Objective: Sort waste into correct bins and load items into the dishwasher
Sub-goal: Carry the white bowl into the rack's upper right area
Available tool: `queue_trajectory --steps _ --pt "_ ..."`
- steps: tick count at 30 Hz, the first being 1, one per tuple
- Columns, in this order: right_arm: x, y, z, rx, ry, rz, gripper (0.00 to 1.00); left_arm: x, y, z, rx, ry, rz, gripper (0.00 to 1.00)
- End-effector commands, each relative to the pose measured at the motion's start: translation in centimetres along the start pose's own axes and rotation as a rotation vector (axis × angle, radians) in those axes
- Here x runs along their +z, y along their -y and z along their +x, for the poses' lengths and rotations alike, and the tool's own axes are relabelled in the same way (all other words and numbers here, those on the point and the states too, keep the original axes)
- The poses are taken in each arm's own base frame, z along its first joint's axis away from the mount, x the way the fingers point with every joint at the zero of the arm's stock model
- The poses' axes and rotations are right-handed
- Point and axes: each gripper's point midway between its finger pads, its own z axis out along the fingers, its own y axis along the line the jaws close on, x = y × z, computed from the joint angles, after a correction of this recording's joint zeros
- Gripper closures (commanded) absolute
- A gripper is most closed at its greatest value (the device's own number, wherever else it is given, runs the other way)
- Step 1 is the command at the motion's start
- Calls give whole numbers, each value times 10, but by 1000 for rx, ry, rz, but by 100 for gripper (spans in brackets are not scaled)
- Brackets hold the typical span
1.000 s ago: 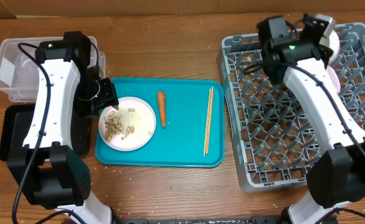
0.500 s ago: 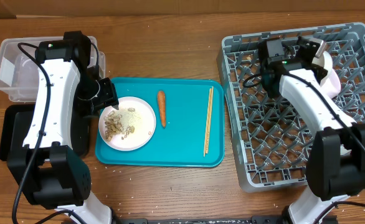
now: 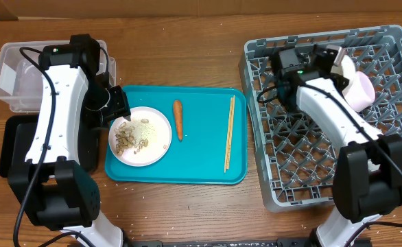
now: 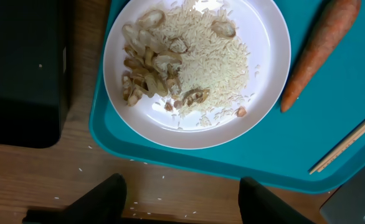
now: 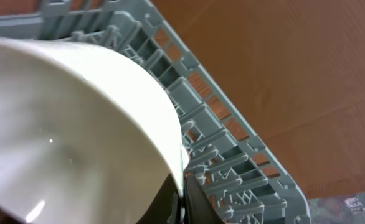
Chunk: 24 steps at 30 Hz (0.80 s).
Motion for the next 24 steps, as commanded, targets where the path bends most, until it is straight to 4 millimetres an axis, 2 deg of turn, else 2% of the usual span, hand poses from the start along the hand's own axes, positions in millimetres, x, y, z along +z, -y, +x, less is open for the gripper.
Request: queue_trajectory --steps 1,6,10,11,13,15,17,20,23,24 --pt "-10 -24 24 -53 -66 -103 96 -8 0 -1 7 26 1 40" --pt "-25 -40 45 -102 -145 -204 96 -8 0 -1 7 26 0 40" --pt "-42 -56 73 -171 -262 -323 96 -8 0 -1 12 27 0 40" --pt "-46 -58 78 -184 -287 -346 89 -8 0 -1 12 27 0 40" --pt "-52 -62 87 -202 -330 -382 63 -8 0 -1 14 27 0 40" --pt "-57 -65 95 -214 -371 -416 46 -8 0 -1 14 27 1 40" --pt "-62 -66 99 -218 -403 -443 38 -8 0 -2 15 29 1 40" --pt "-67 -65 99 -217 -423 -466 33 -8 0 -2 15 30 1 39" --pt "-74 -57 88 -190 -415 -489 31 -8 0 -2 15 30 1 39" --pt "-80 -51 78 -158 -403 -516 31 -8 0 -2 15 30 1 40"
